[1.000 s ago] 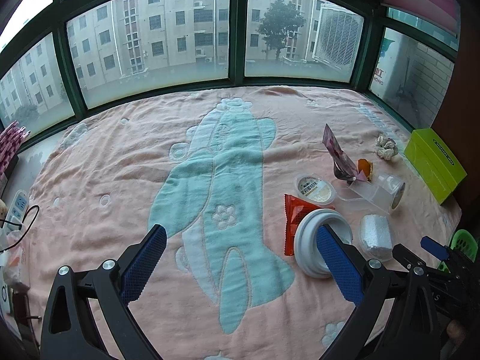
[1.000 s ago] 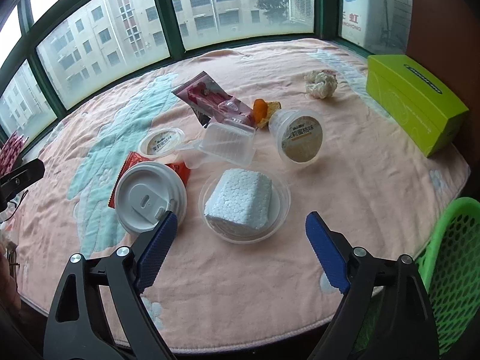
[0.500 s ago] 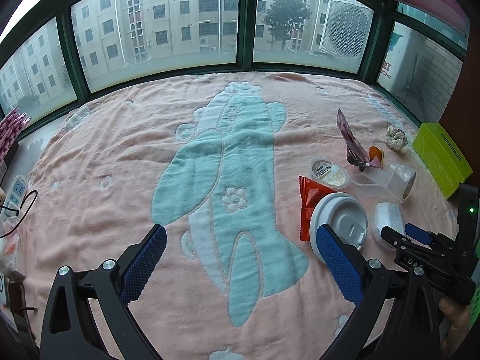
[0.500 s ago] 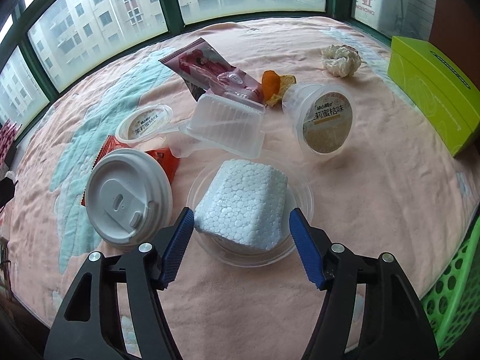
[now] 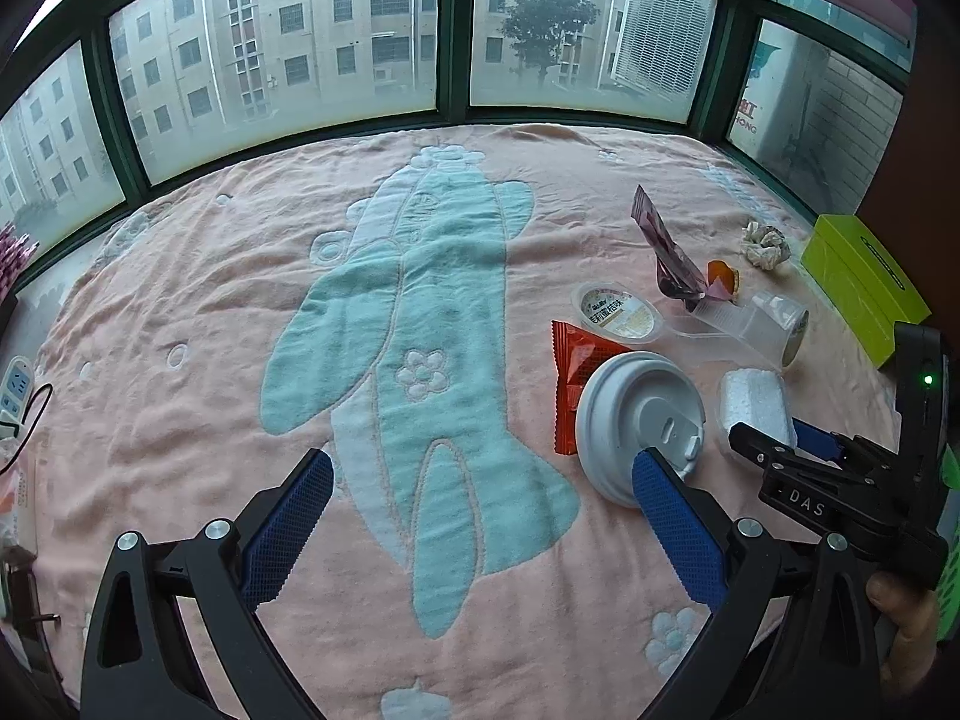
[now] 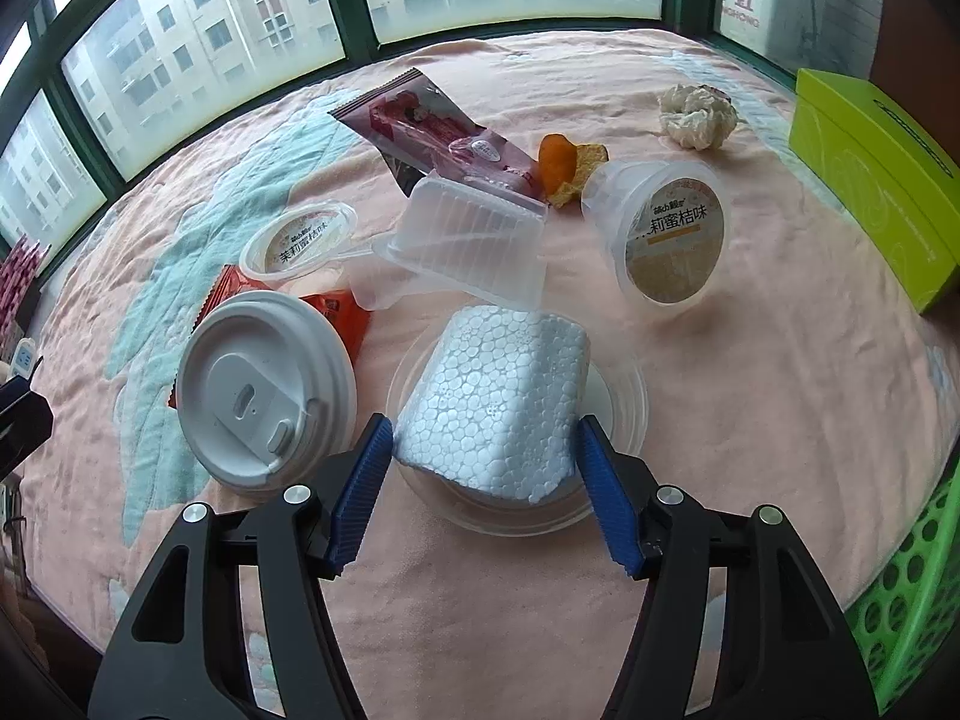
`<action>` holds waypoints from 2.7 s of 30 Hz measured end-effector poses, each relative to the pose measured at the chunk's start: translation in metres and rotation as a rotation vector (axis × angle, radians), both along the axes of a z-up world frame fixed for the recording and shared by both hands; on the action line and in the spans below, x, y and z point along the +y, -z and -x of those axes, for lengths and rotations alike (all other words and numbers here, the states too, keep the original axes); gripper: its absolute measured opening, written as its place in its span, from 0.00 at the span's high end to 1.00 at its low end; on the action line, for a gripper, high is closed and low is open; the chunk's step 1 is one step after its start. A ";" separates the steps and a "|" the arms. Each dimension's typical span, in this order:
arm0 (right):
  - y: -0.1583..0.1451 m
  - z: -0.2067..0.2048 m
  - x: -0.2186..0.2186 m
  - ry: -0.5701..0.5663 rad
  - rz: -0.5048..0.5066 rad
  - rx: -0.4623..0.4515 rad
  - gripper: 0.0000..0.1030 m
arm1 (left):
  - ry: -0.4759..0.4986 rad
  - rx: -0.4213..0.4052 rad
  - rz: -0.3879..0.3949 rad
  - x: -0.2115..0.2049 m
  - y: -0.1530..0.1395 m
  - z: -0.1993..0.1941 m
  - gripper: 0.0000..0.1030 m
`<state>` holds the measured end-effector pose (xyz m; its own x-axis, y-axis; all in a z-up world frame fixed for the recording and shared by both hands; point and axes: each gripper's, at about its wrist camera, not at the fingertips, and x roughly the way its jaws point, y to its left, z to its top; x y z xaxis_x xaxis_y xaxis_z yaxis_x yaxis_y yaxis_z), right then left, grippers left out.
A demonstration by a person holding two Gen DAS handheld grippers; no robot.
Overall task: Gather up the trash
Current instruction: 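Reach the right gripper to the white foam block and grasp it, then carry the foam block into the green basket while the left gripper grasps the white cup lid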
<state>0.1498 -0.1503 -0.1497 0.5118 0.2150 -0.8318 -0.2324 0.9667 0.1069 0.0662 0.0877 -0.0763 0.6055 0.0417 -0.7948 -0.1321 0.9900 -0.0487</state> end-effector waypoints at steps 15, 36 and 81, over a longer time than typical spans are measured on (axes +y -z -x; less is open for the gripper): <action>-0.015 0.011 -0.010 0.012 -0.048 -0.019 0.41 | 0.068 -0.016 0.005 -0.017 -0.002 0.003 0.06; -0.079 0.082 -0.088 0.137 -0.157 -0.132 0.41 | 0.400 0.002 -0.150 -0.095 0.042 -0.043 0.06; -0.103 0.161 -0.196 0.434 -0.077 -0.221 0.40 | 0.546 -0.159 0.009 -0.157 -0.041 -0.011 0.18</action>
